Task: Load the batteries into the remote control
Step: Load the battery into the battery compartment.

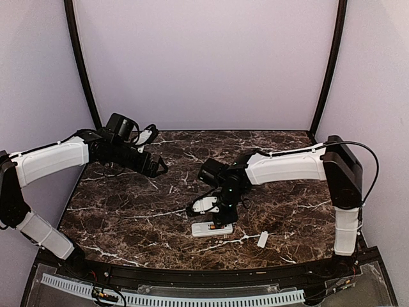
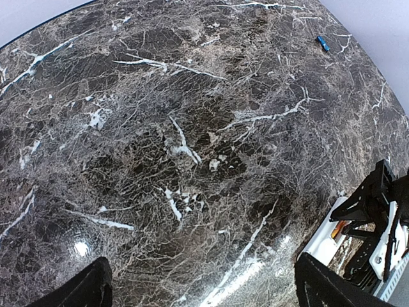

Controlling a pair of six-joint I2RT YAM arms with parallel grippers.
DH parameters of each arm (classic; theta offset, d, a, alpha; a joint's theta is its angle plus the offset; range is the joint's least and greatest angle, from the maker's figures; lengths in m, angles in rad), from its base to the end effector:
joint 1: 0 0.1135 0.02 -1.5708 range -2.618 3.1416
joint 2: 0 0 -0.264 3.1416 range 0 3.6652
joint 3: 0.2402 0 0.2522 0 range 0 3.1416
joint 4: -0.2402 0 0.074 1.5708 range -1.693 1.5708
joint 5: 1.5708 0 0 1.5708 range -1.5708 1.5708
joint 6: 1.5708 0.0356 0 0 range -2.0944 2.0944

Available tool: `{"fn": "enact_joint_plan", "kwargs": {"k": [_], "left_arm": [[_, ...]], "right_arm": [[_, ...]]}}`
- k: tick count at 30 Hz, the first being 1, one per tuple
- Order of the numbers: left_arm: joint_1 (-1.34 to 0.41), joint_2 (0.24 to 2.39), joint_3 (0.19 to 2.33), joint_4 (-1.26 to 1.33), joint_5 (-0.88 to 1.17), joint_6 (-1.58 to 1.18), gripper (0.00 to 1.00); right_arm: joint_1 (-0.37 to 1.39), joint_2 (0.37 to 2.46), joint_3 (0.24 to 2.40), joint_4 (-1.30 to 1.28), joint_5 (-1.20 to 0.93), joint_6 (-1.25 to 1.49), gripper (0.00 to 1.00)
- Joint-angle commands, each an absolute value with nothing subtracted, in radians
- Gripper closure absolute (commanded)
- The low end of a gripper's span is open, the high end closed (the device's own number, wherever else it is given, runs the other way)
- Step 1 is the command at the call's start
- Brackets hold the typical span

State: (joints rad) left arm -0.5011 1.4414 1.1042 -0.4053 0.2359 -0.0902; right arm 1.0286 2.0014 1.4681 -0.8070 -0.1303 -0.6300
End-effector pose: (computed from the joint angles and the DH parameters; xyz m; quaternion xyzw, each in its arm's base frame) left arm 0.2740 -0.1596 0.2774 0.2318 0.8803 -0.2195 0.3509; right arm 0.2007 0.3421 0.1741 -0.7361 0.6640 0.0861 0.0997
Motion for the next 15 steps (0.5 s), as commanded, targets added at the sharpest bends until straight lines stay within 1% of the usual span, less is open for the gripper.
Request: {"fn": "enact_joint_plan", "kwargs": {"k": [1,6,8,11,15], "left_arm": [[-0.494,1.419,1.102,-0.422,0.247,-0.083,0.01],[-0.494,1.419,1.102,-0.421,0.247,-0.083,0.01],[-0.494,1.418,1.102,-0.422,0.246,-0.082,0.01],[-0.494,1.416,1.101,-0.421,0.247,-0.082,0.01],[-0.494,1.415,1.101,-0.421,0.243,-0.080,0.01]], "right_arm": [[1.023,2.038,1.482,-0.820,-0.132,-0.624,0.68],[1.023,2.045,1.480,-0.818,-0.116,-0.626,0.70],[1.025,2.044,1.481,-0.816,-0.112,-0.628,0.75],[1.024,2.044,1.488,-0.816,-0.112,-0.634,0.87],[1.024,2.052,1.498,-0.821,-0.102,-0.635,0.88]]}}
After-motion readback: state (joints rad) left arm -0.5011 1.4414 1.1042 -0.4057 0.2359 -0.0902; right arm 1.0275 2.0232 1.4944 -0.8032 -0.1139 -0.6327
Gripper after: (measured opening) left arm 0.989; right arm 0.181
